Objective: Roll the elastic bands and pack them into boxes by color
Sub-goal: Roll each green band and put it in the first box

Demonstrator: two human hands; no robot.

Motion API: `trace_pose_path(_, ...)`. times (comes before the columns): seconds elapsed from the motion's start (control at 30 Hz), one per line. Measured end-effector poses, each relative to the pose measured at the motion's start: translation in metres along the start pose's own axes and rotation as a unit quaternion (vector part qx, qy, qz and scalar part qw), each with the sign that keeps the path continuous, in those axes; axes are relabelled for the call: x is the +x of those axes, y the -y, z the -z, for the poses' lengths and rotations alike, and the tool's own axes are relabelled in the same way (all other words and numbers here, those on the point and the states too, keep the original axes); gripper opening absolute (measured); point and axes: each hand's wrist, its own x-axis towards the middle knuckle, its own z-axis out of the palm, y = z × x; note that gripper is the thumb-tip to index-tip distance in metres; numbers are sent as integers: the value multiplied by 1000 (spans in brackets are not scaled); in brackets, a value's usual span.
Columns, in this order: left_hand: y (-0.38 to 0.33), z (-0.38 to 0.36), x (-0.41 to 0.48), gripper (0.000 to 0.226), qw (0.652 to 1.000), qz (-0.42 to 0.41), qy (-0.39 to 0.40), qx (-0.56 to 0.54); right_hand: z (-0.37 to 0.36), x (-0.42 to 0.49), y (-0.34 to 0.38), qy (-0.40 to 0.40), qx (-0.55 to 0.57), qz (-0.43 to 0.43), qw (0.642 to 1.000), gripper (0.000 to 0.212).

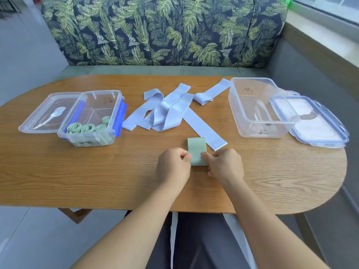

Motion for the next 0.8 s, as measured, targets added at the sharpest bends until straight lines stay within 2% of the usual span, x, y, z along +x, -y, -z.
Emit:
trace_pose_path(0.23,2,-8,5,27,1000,-13,0,-28,-2,10,6,-10,-23,-19,999,42)
trace_pose_path(0.47,0,-8,11,12,1000,-4,-11,-27,-4,9,4,-13,20,0,1000,50)
trace_pose_path(0.53,-1,-7,13,13,1000,1,-9,-22,0,4,-1,5,77,3,997,42)
trace_pose_path(0.63,-2,-8,15,13,1000,-2,-9,-16,3,0,-7,30,116,9,993,19)
trace_pose_path(0.8,0,-7,16,16,999,4,-6,-40,3,0,-5,42,107,27,993,23)
